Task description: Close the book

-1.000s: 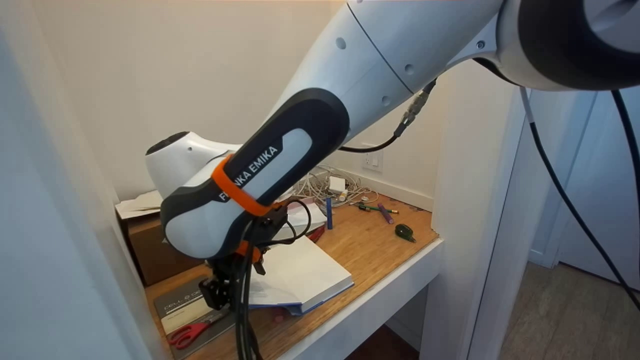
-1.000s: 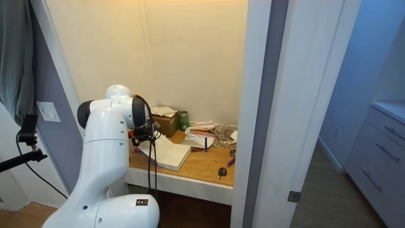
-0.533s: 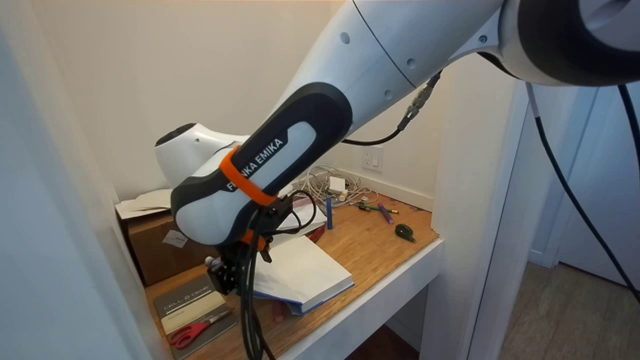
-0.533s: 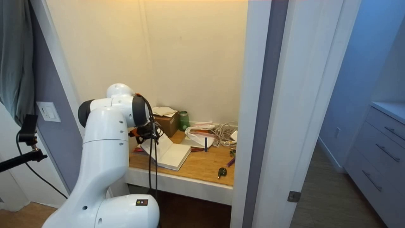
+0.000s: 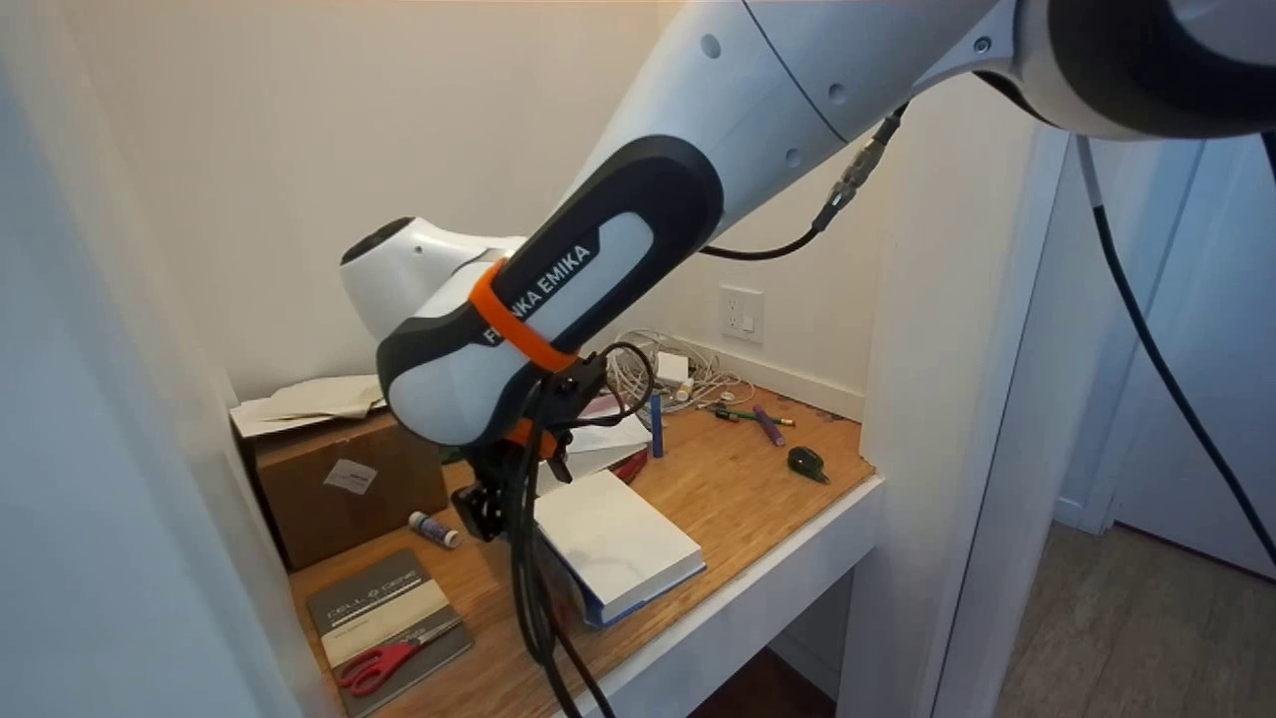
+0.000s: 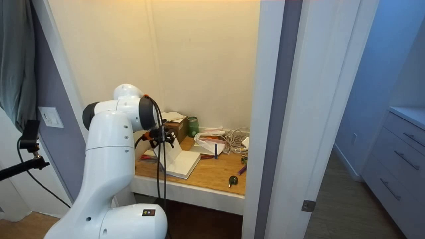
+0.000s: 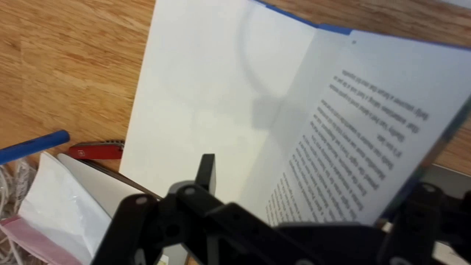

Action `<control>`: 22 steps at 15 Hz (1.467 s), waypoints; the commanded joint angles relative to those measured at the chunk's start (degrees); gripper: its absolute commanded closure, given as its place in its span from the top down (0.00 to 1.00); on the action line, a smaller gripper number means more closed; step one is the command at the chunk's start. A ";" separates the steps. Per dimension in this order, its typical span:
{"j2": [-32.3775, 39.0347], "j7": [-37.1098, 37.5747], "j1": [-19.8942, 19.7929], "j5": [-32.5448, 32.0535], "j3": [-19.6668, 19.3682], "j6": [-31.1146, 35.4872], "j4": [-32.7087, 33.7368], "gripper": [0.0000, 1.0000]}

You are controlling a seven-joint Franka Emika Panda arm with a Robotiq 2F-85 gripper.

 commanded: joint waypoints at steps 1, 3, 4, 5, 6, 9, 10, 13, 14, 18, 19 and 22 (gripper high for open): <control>-3.20 1.52 -1.10 -3.12 -0.03 -1.33 -3.52 1.00; -3.94 2.21 -1.83 -3.68 -0.02 -1.33 -4.72 1.00; -4.24 2.64 -2.07 -4.24 -0.15 -1.29 -5.25 1.00; -4.40 3.07 -2.45 -4.44 -0.06 -0.96 -5.55 1.00; -4.35 3.59 -2.92 -4.42 0.07 -0.59 -5.95 1.00; -4.07 4.61 -3.87 -4.21 0.46 -0.08 -6.82 1.00; -4.20 5.00 -4.05 -4.18 0.49 0.01 -7.37 1.00; -4.87 6.54 -4.35 -4.59 0.20 -0.35 -8.85 1.00; -5.07 6.91 -4.41 -4.84 0.13 -0.61 -9.16 1.00; -6.39 8.54 -4.66 -6.33 -0.22 -1.50 -10.85 1.00; -7.07 9.06 -4.74 -6.76 -0.26 -1.64 -11.60 1.00; -9.44 10.82 -5.01 -8.21 -0.25 -2.12 -13.38 1.00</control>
